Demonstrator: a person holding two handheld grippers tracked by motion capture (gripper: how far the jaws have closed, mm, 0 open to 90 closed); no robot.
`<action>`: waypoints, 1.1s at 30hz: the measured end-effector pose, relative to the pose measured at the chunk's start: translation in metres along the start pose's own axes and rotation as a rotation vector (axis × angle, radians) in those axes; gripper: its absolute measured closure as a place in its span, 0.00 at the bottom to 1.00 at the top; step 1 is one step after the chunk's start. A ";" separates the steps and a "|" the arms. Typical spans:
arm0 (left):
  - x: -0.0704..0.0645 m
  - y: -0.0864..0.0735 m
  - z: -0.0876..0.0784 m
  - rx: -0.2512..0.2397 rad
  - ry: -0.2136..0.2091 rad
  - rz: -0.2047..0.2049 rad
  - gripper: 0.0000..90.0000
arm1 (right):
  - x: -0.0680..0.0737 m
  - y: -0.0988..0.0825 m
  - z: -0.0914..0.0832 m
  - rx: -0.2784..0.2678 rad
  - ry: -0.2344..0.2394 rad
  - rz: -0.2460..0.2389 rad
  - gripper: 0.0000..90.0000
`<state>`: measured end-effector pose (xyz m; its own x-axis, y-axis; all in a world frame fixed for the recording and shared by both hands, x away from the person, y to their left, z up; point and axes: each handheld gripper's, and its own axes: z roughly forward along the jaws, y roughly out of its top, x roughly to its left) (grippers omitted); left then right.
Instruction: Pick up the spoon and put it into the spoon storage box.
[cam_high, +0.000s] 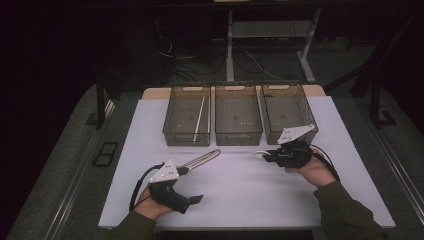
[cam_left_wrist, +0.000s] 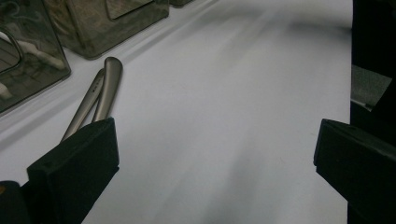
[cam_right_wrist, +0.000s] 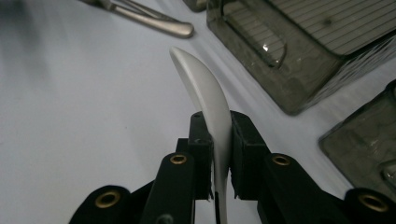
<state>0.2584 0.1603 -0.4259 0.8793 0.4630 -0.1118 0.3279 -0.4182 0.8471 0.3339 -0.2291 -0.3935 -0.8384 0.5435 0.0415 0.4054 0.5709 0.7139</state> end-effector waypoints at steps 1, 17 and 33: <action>0.000 0.000 0.000 -0.007 0.001 -0.007 0.00 | -0.001 0.002 -0.001 -0.004 -0.005 0.002 0.89; 0.002 0.000 0.004 -0.019 -0.001 0.008 0.00 | -0.025 0.053 0.003 -0.045 -0.029 0.007 0.89; 0.001 0.000 0.003 -0.022 -0.018 0.010 0.00 | -0.044 0.114 0.038 -0.059 -0.059 0.000 0.89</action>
<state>0.2605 0.1583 -0.4273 0.8885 0.4450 -0.1123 0.3115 -0.4049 0.8596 0.4309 -0.1641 -0.3408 -0.8147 0.5799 0.0014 0.3819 0.5348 0.7538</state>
